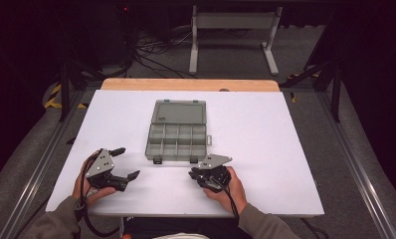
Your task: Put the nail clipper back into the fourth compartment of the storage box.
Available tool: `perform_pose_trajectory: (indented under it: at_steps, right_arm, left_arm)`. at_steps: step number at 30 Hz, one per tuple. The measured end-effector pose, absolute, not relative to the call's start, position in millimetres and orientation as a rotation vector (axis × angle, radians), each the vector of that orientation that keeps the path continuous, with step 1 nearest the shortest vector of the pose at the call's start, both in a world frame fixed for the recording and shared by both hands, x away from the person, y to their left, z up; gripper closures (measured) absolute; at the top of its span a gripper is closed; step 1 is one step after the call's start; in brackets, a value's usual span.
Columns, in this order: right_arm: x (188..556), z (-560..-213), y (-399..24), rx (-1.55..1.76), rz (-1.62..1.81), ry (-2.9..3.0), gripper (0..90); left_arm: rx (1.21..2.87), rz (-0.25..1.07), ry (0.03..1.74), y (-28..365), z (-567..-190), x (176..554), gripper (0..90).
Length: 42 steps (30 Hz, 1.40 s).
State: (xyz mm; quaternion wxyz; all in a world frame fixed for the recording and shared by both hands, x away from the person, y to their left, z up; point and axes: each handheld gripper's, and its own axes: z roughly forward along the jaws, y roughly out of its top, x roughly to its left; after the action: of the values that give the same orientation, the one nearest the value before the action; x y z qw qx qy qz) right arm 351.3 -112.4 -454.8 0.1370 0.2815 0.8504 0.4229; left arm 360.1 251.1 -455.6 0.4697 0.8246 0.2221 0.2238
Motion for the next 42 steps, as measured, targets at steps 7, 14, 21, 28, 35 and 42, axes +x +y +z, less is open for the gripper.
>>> perform_pose_trajectory:
  at_steps: [7, 14, 21, 28, 35, 42]
  right_arm:
    - [350, -448, -123, 0.802, 1.297, 2.419, 79.5]
    - [347, -440, -132, 0.786, 1.344, 2.369, 79.5]
    - [345, -434, -135, 0.777, 1.374, 2.348, 79.5]
    - [346, -430, -137, 0.774, 1.397, 2.333, 79.5]
    - [347, -427, -139, 0.774, 1.407, 2.318, 79.4]
    - [349, -422, -143, 0.772, 1.412, 2.298, 79.4]
  left_arm:
    - [2.026, 0.552, 0.544, 250, -455, 360, 8.6]
    - [2.023, 0.55, 0.54, 251, -455, 360, 8.4]
    - [2.01, 0.551, 0.534, 252, -454, 359, 8.2]
    - [2.013, 0.549, 0.533, 251, -455, 359, 8.0]
    - [2.013, 0.548, 0.534, 251, -455, 359, 8.0]
    - [2.015, 0.547, 0.535, 251, -455, 359, 7.9]
